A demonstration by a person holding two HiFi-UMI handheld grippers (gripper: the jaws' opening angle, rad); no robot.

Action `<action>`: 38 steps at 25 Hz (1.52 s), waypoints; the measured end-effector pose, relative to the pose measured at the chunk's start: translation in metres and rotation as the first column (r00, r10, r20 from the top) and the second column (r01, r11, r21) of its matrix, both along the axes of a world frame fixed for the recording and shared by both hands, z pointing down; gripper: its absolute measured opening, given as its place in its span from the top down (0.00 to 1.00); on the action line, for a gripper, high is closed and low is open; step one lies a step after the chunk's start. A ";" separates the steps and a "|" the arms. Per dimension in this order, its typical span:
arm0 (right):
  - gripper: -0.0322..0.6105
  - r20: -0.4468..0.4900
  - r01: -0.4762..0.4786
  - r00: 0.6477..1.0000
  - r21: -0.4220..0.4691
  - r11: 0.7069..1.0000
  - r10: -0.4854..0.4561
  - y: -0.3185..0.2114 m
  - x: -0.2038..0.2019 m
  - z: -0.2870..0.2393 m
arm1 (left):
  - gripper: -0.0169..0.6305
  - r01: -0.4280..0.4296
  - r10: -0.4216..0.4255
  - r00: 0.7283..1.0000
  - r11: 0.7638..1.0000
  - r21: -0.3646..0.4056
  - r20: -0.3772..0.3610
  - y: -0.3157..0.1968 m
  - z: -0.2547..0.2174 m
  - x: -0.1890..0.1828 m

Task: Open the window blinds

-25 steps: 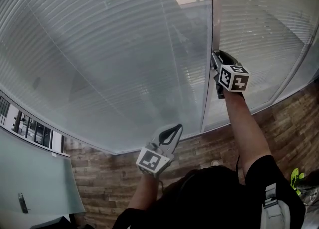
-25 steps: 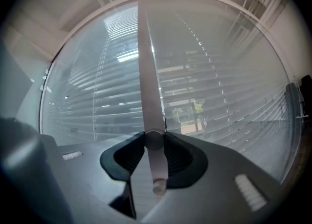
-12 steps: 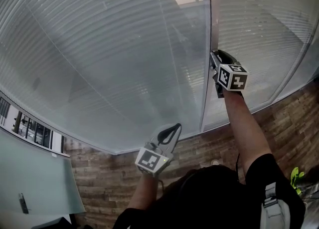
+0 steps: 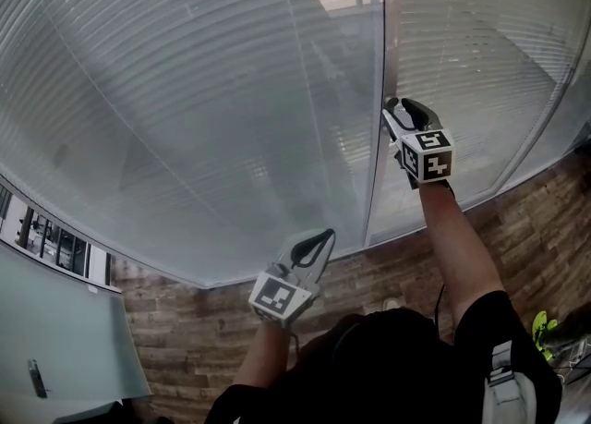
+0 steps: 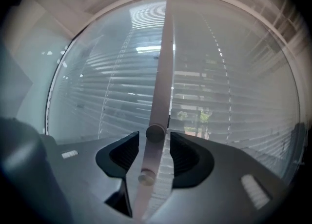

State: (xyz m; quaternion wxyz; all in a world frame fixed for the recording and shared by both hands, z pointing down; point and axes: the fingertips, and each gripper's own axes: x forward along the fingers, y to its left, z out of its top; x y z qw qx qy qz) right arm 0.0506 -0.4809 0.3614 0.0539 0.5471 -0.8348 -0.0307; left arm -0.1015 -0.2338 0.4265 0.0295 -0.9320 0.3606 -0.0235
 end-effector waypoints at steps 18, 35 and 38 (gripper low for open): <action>0.64 -0.754 0.082 0.649 0.199 0.977 0.099 0.012 -0.016 -0.012 | 0.97 0.019 -0.018 1.000 1.000 0.004 -0.023 0.000 0.005 0.000; 0.69 -0.818 0.103 0.560 0.230 0.968 0.135 -0.003 -0.022 -0.011 | 0.97 0.059 -0.060 0.998 0.998 -0.007 -0.017 -0.003 0.008 -0.015; 0.72 -0.844 0.112 0.515 0.241 0.964 0.151 -0.005 -0.020 -0.007 | 0.97 0.058 -0.058 0.998 0.998 -0.025 -0.013 -0.002 0.003 -0.014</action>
